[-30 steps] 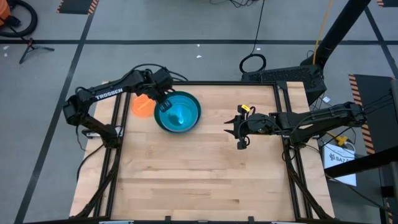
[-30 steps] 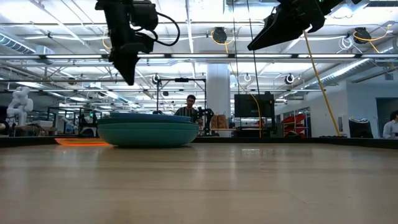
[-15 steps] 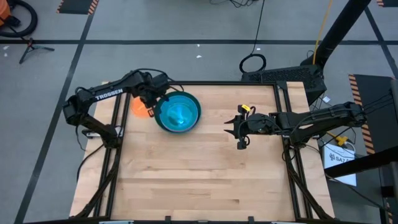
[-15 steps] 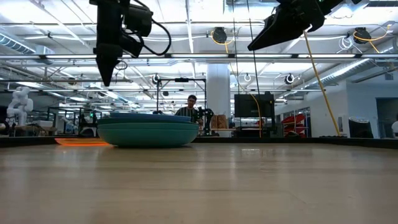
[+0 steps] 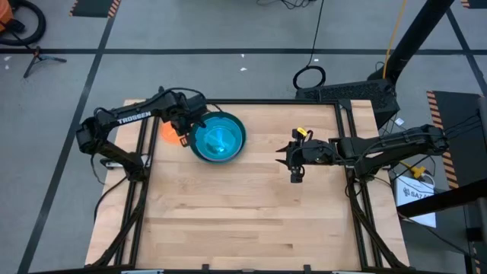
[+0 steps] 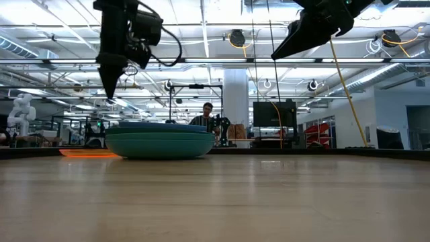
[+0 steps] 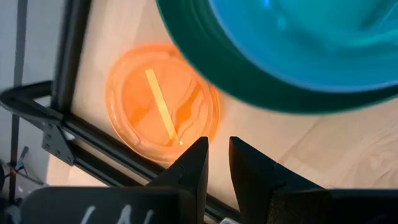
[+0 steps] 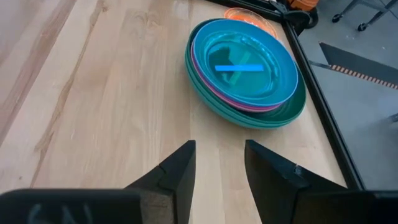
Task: Stack plastic plates
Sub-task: Stack the small orange plate on top of the small blue plate
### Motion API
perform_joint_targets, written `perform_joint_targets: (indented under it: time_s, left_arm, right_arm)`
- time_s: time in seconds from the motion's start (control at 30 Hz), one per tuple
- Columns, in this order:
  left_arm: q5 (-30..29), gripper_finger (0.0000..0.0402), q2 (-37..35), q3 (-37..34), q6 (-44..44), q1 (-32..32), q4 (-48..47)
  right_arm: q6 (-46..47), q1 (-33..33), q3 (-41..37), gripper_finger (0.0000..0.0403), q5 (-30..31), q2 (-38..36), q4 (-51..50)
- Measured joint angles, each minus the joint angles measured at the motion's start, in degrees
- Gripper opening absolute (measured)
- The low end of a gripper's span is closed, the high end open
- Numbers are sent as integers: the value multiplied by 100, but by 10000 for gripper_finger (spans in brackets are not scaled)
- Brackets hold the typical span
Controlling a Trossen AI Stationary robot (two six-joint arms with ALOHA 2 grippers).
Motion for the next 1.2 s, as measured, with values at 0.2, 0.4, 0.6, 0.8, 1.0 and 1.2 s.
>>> perform_joint_targets:
  time_s: [0.2, 0.4, 0.6, 0.8, 1.0, 1.2]
  left_arm:
    - [-2, 72, -202, -1035, 149, 115, 453]
    - [-3, 72, -192, -1860, 616, 142, 1091]
    - [36, 72, -188, -2368, 1307, 168, 1620]
    - [51, 72, -188, -2681, 1944, 245, 2116]
    - [51, 72, -188, -2787, 2082, 465, 2296]
    - [47, 72, -188, -3025, 2069, 668, 2648]
  right_arm:
    - [22, 0, 0, 132, 0, 2, -2]
    - [16, 0, 0, 132, 0, 2, 21]
    - [17, 0, 0, 132, 0, 2, 17]
    - [9, 0, 0, 132, 0, 2, 17]
    - [-2, -2, 0, 132, 2, 2, 17]
    - [-2, 0, 0, 132, 2, 2, 17]
